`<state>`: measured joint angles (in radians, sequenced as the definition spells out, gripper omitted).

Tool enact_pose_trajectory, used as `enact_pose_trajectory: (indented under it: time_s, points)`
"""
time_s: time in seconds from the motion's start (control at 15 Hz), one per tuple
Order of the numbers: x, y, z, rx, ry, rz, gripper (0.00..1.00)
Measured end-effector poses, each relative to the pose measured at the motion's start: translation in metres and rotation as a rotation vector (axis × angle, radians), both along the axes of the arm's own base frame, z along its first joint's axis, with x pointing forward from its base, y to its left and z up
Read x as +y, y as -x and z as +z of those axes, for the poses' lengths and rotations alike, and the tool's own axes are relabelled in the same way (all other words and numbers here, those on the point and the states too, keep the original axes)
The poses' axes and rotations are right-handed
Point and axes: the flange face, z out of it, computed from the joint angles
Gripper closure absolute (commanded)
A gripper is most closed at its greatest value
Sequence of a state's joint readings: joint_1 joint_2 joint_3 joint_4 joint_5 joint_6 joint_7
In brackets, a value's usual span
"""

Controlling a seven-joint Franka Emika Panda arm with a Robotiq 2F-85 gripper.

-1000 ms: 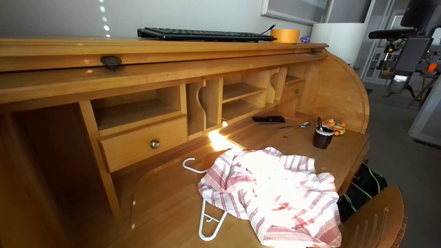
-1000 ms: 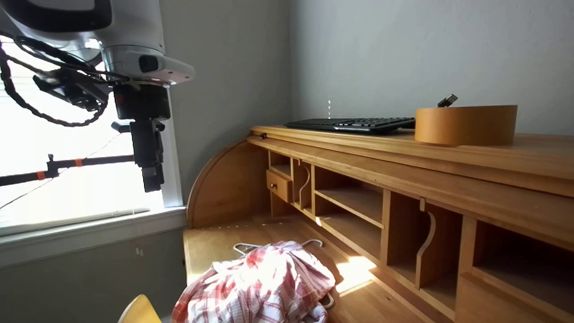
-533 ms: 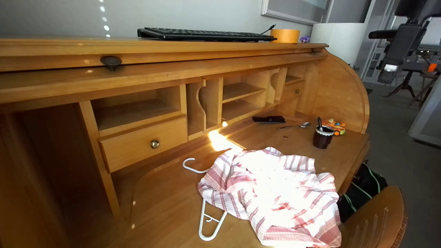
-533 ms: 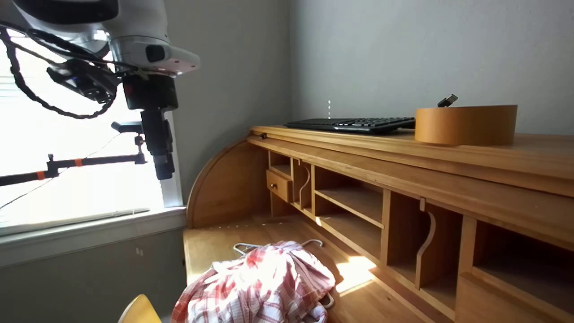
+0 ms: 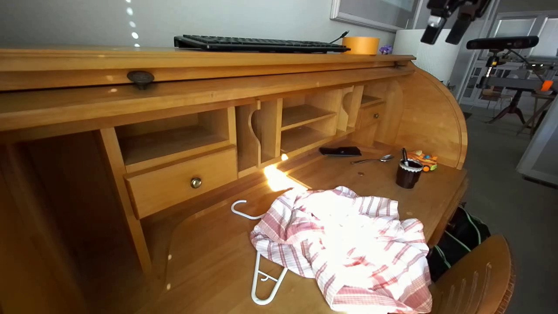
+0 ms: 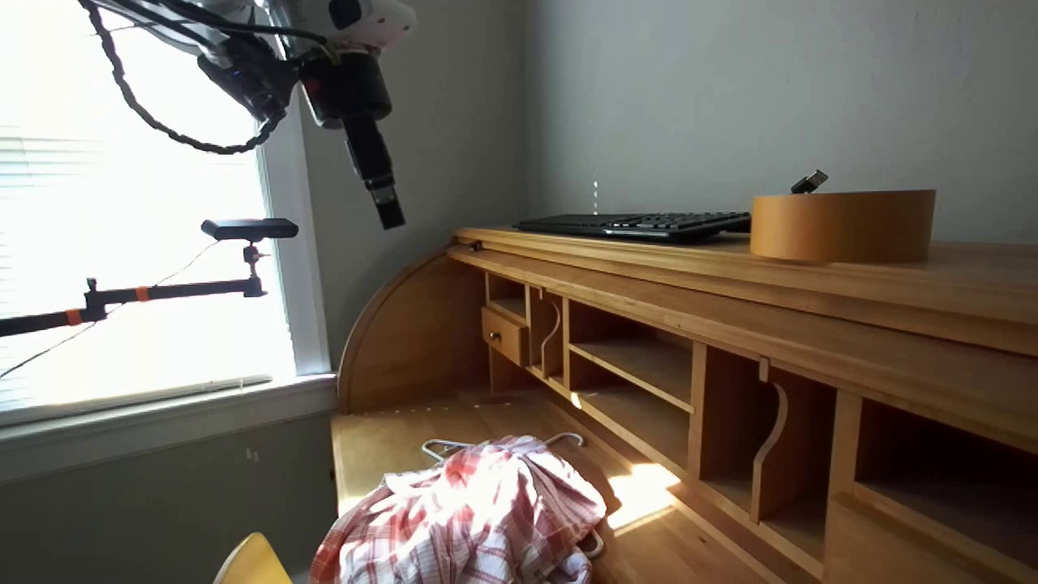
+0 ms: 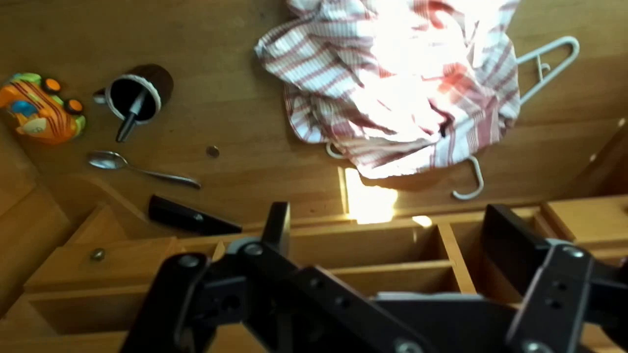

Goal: Press a key on the keyboard

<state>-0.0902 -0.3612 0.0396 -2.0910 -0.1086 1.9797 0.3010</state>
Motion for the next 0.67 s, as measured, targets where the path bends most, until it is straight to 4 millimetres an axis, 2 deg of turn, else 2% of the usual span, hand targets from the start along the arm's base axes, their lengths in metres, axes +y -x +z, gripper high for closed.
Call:
enact_pose_trajectory:
  time_s: [0.4, 0.67]
  points:
    - [0.006, -0.018, 0.08, -0.346, -0.085, -0.049, 0.0]
    - [0.007, -0.024, 0.114, -0.558, -0.075, -0.017, 0.0]
